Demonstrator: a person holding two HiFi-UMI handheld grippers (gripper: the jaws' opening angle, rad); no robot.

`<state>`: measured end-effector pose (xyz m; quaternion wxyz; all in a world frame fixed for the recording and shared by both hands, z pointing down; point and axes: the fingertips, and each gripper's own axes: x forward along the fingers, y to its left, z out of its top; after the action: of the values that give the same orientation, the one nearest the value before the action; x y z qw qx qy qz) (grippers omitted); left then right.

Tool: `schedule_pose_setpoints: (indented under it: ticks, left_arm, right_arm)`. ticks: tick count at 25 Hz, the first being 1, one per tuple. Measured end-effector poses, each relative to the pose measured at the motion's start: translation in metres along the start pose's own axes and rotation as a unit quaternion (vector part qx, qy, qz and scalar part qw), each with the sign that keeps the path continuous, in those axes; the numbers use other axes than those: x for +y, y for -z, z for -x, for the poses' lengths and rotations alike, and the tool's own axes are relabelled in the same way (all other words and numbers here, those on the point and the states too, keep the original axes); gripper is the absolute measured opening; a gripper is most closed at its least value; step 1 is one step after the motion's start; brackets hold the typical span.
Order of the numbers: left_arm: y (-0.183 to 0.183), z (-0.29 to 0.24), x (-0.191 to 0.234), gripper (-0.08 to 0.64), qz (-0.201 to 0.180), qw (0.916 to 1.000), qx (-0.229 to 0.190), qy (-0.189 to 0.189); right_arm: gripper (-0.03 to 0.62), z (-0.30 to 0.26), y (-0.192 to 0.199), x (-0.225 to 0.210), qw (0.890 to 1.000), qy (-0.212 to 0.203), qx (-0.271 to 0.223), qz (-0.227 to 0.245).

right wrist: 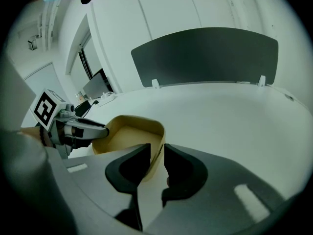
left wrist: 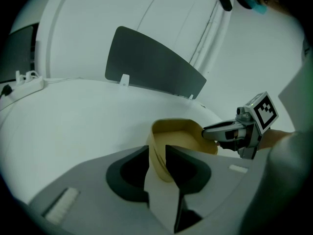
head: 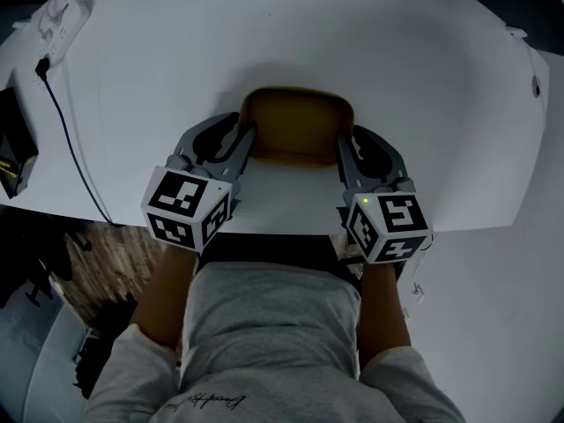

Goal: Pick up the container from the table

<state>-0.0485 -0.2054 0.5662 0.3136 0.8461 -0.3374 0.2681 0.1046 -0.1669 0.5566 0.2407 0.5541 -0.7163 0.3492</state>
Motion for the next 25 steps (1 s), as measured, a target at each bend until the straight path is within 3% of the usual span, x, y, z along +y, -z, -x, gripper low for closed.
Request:
schedule_pose_setpoints:
  ticks: [11, 25]
  left_arm:
    - [-0.0007, -0.0024, -0.0035, 0.032, 0.009, 0.9999, 0.003, -0.01]
    - [0.0018, 0.0, -0.0048, 0.024, 0.019, 0.9997, 0.003, -0.011]
  right_arm:
    - [0.064, -0.0013, 0.0019, -0.0005, 1.0, 0.008, 0.005, -0.021]
    - [0.041, 0.0008, 0.0045, -0.0006, 1.0, 0.012, 0.007, -0.027]
